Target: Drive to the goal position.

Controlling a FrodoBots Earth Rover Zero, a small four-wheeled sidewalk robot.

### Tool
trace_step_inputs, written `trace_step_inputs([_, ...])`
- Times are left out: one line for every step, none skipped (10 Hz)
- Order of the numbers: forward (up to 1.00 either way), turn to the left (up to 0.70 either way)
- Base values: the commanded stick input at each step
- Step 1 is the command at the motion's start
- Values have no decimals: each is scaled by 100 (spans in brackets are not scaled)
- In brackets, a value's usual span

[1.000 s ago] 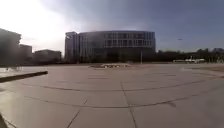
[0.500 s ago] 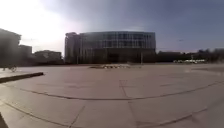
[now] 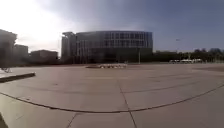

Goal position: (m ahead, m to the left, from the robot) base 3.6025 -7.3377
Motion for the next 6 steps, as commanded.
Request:
trace_step_inputs([100, 1])
trace_step_inputs([100, 1])
trace_step_inputs([100, 1])
trace_step_inputs([100, 1])
trace_step_inputs([100, 1])
trace_step_inputs([100, 1])
